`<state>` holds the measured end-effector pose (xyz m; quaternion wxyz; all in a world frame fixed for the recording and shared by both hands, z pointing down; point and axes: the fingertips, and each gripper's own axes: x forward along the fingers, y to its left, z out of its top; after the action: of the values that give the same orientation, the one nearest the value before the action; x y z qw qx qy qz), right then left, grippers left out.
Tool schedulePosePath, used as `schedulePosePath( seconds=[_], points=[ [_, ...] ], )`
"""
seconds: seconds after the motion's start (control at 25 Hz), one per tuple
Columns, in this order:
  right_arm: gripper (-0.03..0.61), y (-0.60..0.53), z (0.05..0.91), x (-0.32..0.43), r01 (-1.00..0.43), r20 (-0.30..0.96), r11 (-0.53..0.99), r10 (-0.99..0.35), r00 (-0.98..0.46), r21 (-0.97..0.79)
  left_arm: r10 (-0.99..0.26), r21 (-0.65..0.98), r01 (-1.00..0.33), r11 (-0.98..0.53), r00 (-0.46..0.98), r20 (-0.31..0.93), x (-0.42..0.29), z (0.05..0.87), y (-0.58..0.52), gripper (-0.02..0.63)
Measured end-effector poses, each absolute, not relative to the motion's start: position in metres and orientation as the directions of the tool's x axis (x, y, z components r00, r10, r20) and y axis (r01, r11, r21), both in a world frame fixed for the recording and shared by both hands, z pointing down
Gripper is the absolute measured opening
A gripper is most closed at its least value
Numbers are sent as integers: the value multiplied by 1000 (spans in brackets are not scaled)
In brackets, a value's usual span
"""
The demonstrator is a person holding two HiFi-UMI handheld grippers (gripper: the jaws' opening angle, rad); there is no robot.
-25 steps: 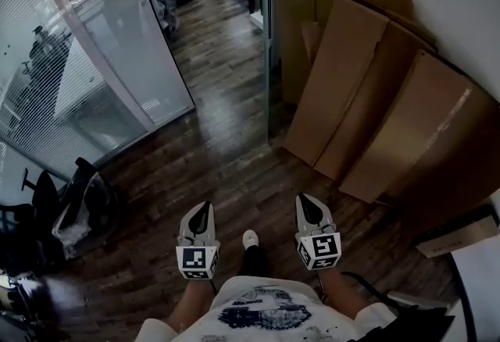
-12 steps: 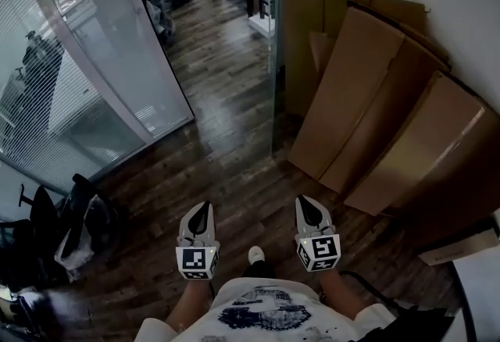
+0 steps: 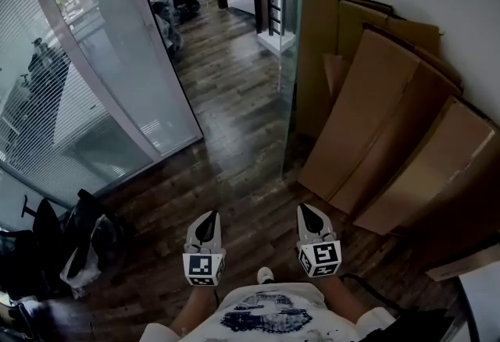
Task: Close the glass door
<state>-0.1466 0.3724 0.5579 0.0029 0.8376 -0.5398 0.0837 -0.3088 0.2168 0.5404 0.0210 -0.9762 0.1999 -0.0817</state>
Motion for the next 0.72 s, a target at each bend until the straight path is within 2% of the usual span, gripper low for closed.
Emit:
schedulePosePath(
  seconds=[0.72],
  points=[
    [8, 340, 559, -129, -909, 162, -409, -905, 393, -81, -407, -58, -403, -913, 901, 152, -298, 533, 187, 0]
  ],
)
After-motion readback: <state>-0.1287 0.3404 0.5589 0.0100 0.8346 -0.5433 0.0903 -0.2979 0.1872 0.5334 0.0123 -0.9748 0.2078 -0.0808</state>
